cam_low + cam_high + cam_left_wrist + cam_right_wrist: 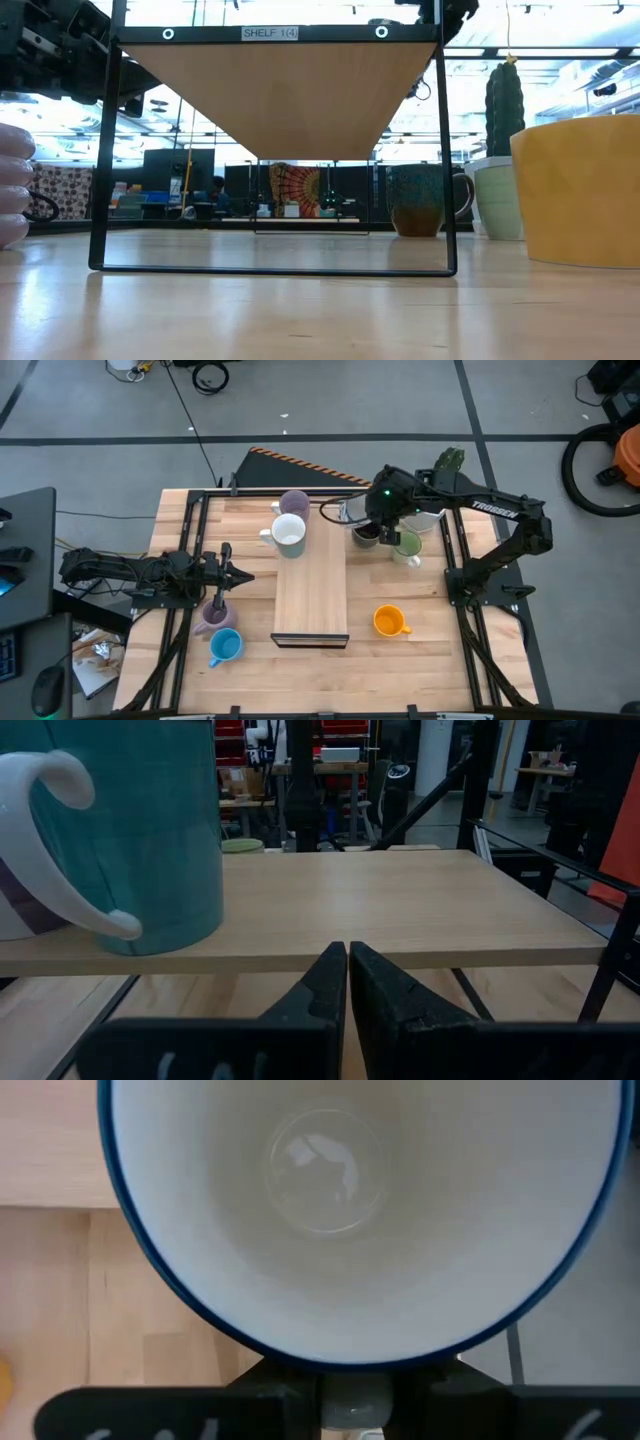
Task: Place coffee mugs
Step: Put the blue patterned mug on the shelf
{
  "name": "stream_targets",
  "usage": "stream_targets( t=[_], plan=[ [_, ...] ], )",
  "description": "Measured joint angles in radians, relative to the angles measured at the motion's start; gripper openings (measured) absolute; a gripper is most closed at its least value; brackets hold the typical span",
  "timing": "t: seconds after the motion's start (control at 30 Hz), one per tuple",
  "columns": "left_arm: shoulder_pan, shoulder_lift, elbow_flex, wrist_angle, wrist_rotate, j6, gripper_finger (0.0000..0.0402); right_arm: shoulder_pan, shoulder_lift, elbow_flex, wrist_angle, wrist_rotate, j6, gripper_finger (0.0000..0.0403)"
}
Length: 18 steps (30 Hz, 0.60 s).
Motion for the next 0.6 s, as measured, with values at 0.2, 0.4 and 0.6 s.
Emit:
stream_targets(
  t=[0.2,0.4,0.6],
  plan=[
    [0.000,0.000,0.000,0.000,0.000,0.000,0.0023,-0.022,0.085,0.056,-0.003,-0.041,-0.045,0.0068],
    [0.000,0.000,0.000,0.000,0.000,0.000,0.0023,-0.065,0.218,0.209,-0.070,-0.114,-0.065,0.0068],
    [0.000,0.000,0.000,0.000,0.000,0.000,0.0023,-0.100,0.336,0.316,-0.134,-0.153,-0.076,0.0070]
  ],
)
